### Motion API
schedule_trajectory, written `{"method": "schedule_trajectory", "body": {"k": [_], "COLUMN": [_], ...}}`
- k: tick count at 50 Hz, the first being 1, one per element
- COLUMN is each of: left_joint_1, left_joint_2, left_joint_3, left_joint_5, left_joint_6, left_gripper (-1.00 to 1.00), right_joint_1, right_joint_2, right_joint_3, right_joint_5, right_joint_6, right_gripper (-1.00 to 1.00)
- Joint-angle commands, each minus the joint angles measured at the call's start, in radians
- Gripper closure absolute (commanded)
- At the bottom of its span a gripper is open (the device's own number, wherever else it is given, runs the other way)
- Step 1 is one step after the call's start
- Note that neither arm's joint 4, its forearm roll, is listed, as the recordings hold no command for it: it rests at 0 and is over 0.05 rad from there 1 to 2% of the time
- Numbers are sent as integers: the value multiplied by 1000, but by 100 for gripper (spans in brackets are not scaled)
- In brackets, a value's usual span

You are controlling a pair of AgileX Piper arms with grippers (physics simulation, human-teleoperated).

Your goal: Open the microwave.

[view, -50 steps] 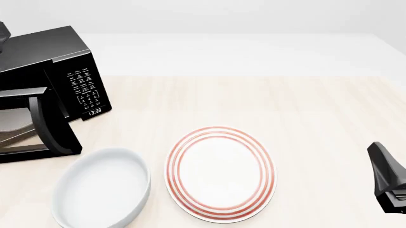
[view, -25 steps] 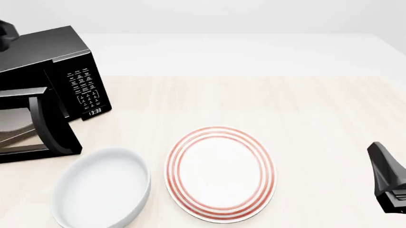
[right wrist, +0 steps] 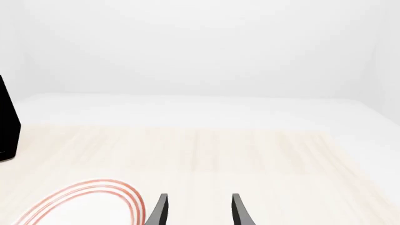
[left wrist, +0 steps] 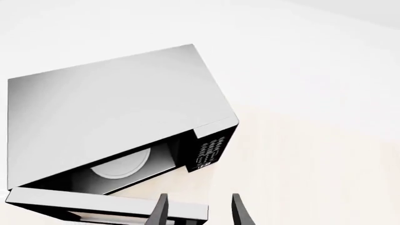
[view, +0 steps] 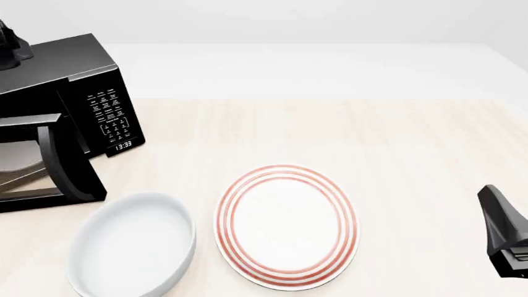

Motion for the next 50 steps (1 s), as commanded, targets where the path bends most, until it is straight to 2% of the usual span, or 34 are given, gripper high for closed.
{"method": "schedule_trajectory", "body": {"k": [1, 11, 50], "left_joint_1": [8, 37, 88], "left_joint_2": [105, 155, 256], "left_joint_3": [-29, -68, -39], "left_joint_5": [-12, -1, -12], "left_joint_6": [3, 19, 27], "left_gripper": [-100, -100, -100], "right_joint_1": [-4, -4, -4], "right_joint_2": [0, 0, 0], "right_joint_3": [0, 0, 0], "right_joint_5": [3, 3, 3], "right_joint_6": [0, 0, 0], "right_gripper": [-100, -100, -100]}}
